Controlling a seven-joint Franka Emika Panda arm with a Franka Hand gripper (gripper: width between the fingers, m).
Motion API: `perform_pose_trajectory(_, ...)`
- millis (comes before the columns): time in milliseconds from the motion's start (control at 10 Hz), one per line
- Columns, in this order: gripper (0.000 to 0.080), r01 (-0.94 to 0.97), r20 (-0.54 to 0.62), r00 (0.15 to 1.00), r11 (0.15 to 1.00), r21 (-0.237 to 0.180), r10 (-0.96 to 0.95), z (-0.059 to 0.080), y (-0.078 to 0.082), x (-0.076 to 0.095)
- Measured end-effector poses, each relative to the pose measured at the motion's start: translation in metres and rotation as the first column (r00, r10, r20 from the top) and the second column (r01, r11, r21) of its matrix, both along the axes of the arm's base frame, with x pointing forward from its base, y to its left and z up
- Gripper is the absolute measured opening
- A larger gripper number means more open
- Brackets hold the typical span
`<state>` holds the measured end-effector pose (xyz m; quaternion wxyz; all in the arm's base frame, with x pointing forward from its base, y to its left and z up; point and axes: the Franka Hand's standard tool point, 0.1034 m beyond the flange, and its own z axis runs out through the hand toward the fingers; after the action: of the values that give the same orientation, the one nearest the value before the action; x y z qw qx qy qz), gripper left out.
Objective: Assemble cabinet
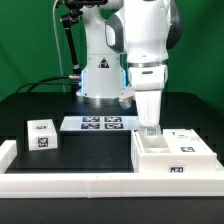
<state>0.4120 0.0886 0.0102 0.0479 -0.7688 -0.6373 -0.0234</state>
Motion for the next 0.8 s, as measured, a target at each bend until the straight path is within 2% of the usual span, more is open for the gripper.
perform_pose_trajectory(100, 0.011, 0.001, -0.001, 1.0, 1.0, 0.0, -0.001, -0.0003, -0.0003, -0.0002)
perform_pose_trajectory(200, 0.011, 0.002, 0.009, 1.0, 1.0, 0.003, -0.002, 0.0006, -0.0002, 0.0018)
perform_pose_trajectory(300, 0.0068, 0.004, 0.015, 1.0, 1.0, 0.005, -0.004, 0.0004, -0.0003, 0.0023)
perform_pose_trajectory(800, 0.0068, 0.003, 0.006, 1.0, 1.0, -0.004, -0.003, 0.0041, -0.0029, 0.0025)
